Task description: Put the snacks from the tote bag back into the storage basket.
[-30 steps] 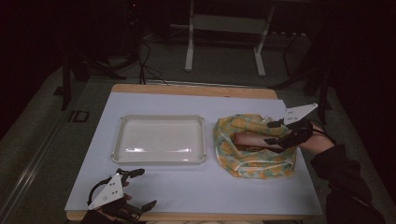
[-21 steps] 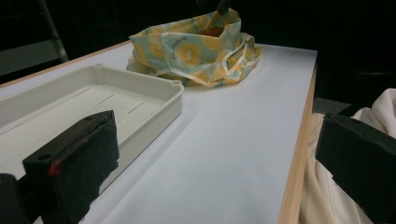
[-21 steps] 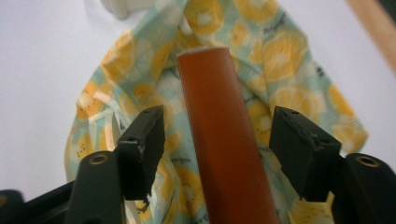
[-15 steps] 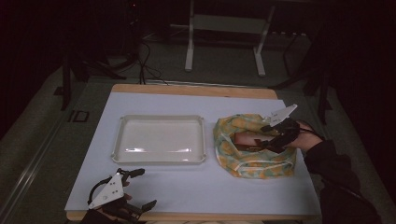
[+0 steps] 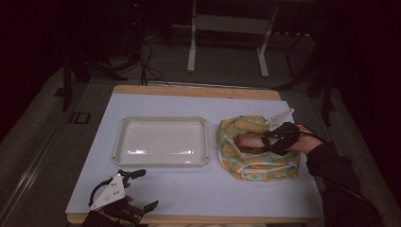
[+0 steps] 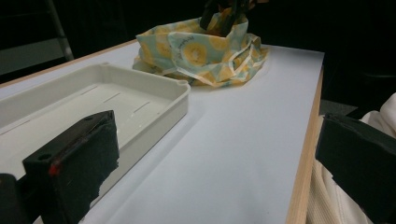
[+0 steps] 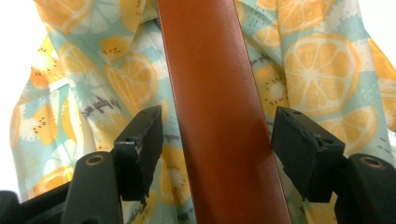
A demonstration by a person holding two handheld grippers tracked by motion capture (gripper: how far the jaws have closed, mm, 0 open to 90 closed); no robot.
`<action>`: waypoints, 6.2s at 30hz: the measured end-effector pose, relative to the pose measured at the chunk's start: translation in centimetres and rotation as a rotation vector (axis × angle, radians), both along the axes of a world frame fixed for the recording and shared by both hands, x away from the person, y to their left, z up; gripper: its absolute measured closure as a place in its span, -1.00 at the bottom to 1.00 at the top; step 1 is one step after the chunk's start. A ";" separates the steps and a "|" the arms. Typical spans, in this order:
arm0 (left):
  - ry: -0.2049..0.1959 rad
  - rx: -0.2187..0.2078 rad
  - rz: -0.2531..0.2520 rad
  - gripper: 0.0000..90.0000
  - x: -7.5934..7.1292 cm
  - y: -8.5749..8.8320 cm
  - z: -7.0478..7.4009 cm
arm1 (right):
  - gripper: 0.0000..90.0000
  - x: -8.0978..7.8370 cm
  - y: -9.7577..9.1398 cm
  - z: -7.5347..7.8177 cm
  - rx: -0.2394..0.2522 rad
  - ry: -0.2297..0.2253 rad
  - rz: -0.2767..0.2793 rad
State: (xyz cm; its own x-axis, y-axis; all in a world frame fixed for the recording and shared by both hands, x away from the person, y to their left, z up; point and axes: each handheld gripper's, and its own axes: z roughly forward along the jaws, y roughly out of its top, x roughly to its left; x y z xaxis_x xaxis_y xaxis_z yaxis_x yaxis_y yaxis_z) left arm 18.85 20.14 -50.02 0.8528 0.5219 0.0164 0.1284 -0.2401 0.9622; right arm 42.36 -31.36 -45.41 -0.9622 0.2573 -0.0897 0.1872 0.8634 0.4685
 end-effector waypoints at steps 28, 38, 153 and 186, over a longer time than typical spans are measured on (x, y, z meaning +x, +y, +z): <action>0.014 0.013 -0.024 -1.00 0.0 -0.2 -0.2 | -0.07 0.4 0.1 -1.0 -0.080 -0.010 0.063; 0.011 0.014 -0.025 -1.00 0.0 -0.1 -0.1 | -0.06 0.4 0.1 0.2 -0.065 -0.024 0.064; 0.015 0.018 -0.072 -1.00 -0.2 -0.4 -0.1 | -0.05 -0.3 19.9 10.1 -0.075 -0.109 0.387; 0.008 0.018 -0.086 -1.00 -0.3 -0.4 -0.1 | -0.05 -1.7 28.4 8.3 -0.009 -0.119 0.511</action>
